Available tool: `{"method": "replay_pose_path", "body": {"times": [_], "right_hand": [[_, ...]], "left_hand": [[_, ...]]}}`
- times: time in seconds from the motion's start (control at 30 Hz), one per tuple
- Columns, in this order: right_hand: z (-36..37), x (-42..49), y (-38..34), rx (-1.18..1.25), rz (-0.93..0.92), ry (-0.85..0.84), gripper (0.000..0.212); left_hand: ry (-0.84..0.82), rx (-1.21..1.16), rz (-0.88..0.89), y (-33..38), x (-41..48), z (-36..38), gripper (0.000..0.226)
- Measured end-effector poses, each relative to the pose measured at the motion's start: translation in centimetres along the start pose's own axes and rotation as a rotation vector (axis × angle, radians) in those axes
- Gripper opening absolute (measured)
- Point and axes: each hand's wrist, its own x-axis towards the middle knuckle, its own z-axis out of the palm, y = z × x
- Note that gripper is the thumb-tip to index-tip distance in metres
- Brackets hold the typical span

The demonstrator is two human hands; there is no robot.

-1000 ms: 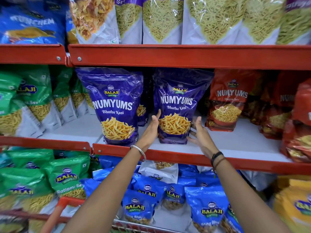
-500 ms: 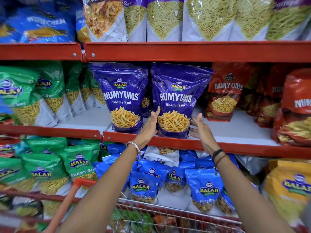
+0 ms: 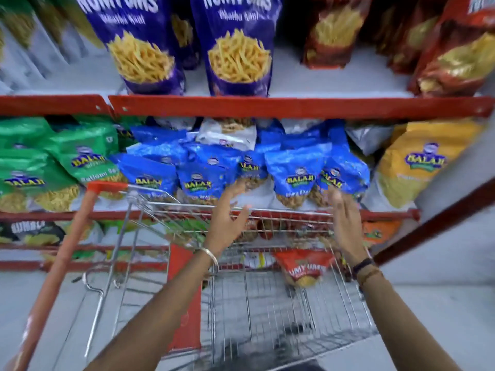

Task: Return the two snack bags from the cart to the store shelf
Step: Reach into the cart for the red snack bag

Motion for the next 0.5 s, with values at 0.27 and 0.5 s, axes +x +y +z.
{"method": "replay_pose_path", "body": {"times": [0.27, 0.5], "right_hand": [[-4.0, -4.7, 15.7, -0.445, 0.488, -0.149, 0.056], [-5.0, -2.2, 23.5, -0.461, 0.810, -0.312, 0.088]], "left_hand": [[-0.360, 0.041, -0.642, -10.6, -5.7, 8.6, 0.062], [-0.529, 0.102, -0.804, -15.1, -7.4, 15.3, 0.080]]}}
